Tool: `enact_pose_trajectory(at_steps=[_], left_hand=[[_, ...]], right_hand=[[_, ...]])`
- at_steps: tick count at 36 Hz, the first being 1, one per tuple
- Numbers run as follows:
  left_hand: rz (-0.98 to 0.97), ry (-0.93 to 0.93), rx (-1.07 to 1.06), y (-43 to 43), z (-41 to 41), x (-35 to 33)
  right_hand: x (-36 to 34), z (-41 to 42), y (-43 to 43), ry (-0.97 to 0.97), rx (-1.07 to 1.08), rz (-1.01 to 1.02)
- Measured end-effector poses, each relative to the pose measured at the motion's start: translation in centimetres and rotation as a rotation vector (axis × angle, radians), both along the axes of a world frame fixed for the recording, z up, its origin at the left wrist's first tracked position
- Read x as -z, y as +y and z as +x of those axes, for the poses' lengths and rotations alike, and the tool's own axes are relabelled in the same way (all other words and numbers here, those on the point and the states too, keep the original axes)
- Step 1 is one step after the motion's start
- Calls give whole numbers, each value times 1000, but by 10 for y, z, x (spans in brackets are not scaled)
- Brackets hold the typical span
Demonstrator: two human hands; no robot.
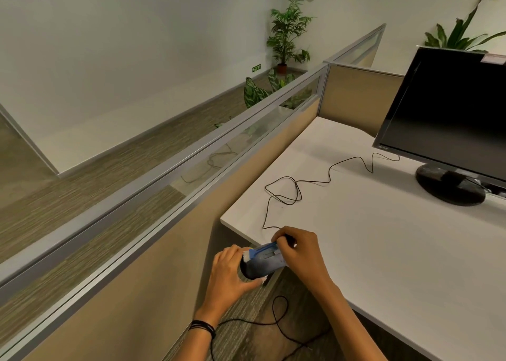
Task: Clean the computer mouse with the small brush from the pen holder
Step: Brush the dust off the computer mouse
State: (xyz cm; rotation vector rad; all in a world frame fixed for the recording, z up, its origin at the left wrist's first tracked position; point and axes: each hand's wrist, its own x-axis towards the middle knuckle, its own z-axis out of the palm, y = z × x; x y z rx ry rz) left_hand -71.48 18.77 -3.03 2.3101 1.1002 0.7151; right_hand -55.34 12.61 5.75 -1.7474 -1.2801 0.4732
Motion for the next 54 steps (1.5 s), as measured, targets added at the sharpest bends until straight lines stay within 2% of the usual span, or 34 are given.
enact_pose_trajectory(at_steps=[6,13,20,25,32,37,43,47,50,54], left_hand=[[22,-20,-11,1,0,-4],[32,-22,-5,1,-1,-2],[43,-30,-8,4,-1,-6],[37,-35,-8,6,-2,-3],[24,-19,-27,6,-3,-2],[47,-41,-10,6,-6,-2],[58,-41,-26,11,-8,-5],[48,-27,-9,13,-11,-5],[42,-26,-7,13,-13,-4],[57,-25,-3,11,-13,-4]], right_hand=[[4,11,3,-16,90,-26],[0,22,-2,40,144,62],[8,25,-5,31,98,-61],[7,26,-6,75,128,-33],[12,20,-9,69,18,-79],[10,22,-12,45,18,-3],[12,19,-13,25,-134,-14],[17,26,-16,-53,-33,-80],[17,30,-19,-32,18,-41],[12,26,-19,59,-48,50]])
